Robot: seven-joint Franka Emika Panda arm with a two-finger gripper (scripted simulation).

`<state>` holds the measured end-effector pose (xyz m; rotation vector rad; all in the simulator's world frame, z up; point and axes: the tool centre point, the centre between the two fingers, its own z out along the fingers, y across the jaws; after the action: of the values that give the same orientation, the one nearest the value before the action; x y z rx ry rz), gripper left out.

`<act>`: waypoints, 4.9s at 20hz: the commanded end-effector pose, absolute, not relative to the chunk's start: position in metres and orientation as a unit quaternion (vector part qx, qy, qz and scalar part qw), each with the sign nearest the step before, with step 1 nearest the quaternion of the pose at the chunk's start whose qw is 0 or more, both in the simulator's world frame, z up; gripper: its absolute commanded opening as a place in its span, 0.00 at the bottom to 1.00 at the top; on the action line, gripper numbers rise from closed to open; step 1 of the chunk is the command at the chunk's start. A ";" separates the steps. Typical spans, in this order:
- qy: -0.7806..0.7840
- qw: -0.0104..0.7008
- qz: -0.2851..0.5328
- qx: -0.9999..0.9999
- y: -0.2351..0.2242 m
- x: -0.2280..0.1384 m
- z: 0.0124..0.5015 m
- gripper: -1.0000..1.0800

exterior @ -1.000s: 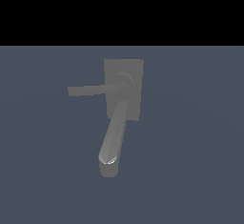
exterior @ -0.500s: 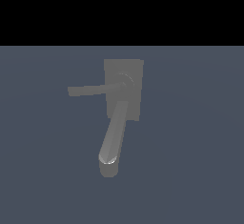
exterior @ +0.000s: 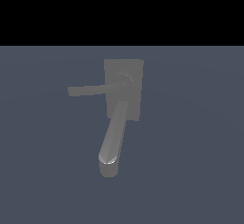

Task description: Turn on the faucet by rotating a designated handle.

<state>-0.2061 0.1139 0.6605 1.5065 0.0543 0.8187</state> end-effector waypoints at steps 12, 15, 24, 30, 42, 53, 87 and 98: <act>0.173 0.791 0.384 0.444 0.237 -0.161 0.616 0.00; 0.215 0.810 0.376 0.397 0.260 -0.147 0.591 0.00; 0.352 0.838 0.320 0.268 0.303 -0.101 0.486 0.00; 0.448 0.832 0.260 0.196 0.304 -0.072 0.398 0.00; 0.624 0.769 0.098 0.096 0.235 -0.042 0.215 0.00; 0.698 0.713 0.002 0.065 0.171 -0.048 0.131 0.00; 0.705 0.706 -0.040 0.057 0.139 -0.043 0.159 0.00; 0.707 0.703 -0.041 0.057 0.137 -0.043 0.184 0.00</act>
<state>-0.0430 0.1385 0.1809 0.1276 1.5744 -0.0927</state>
